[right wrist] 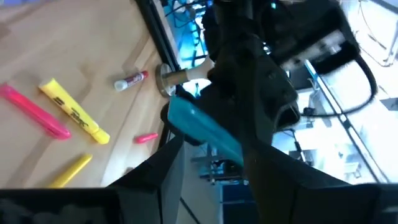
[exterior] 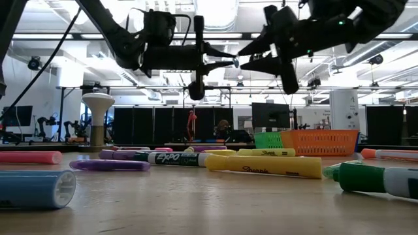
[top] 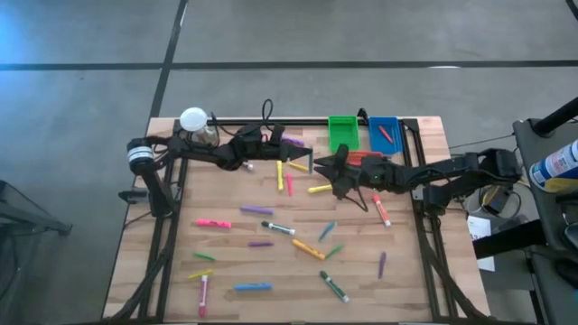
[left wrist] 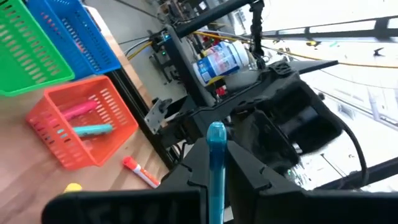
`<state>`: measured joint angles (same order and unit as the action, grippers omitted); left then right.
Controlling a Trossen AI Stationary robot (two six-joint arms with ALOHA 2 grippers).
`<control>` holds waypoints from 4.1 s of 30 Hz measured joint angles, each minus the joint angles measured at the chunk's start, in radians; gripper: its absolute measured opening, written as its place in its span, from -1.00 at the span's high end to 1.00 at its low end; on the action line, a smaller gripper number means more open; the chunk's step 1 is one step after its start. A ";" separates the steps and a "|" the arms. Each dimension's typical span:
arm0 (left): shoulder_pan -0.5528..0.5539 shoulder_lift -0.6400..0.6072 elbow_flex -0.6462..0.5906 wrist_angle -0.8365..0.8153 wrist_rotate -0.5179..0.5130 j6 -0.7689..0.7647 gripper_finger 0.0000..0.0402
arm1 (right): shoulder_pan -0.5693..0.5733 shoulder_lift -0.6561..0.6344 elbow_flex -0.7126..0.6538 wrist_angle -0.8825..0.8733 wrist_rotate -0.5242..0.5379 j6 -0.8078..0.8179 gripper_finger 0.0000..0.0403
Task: Pick & Place Markers
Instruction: Put the top blue pen into the blue bin
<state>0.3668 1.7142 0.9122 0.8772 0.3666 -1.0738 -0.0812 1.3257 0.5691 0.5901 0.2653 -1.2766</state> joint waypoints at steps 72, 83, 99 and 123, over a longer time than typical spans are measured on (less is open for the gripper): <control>-0.035 -0.538 -0.129 -0.738 -0.541 0.936 1.00 | -0.237 -0.055 0.124 -0.483 0.041 1.200 0.73; -0.035 -0.600 -0.138 -0.832 -0.500 0.976 1.00 | -0.334 -0.062 0.136 -0.592 0.039 1.222 0.73; 0.023 -0.802 -0.355 -0.585 -0.232 0.944 1.00 | -0.627 -0.135 0.174 -0.876 -0.082 1.341 0.73; 0.024 -0.830 -0.530 -0.425 -0.331 0.935 1.00 | -0.917 0.042 0.275 -1.055 0.008 1.553 0.67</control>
<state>0.3908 0.8841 0.3823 0.4526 0.0353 -0.1390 -0.9981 1.3675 0.8442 -0.4651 0.2732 0.2768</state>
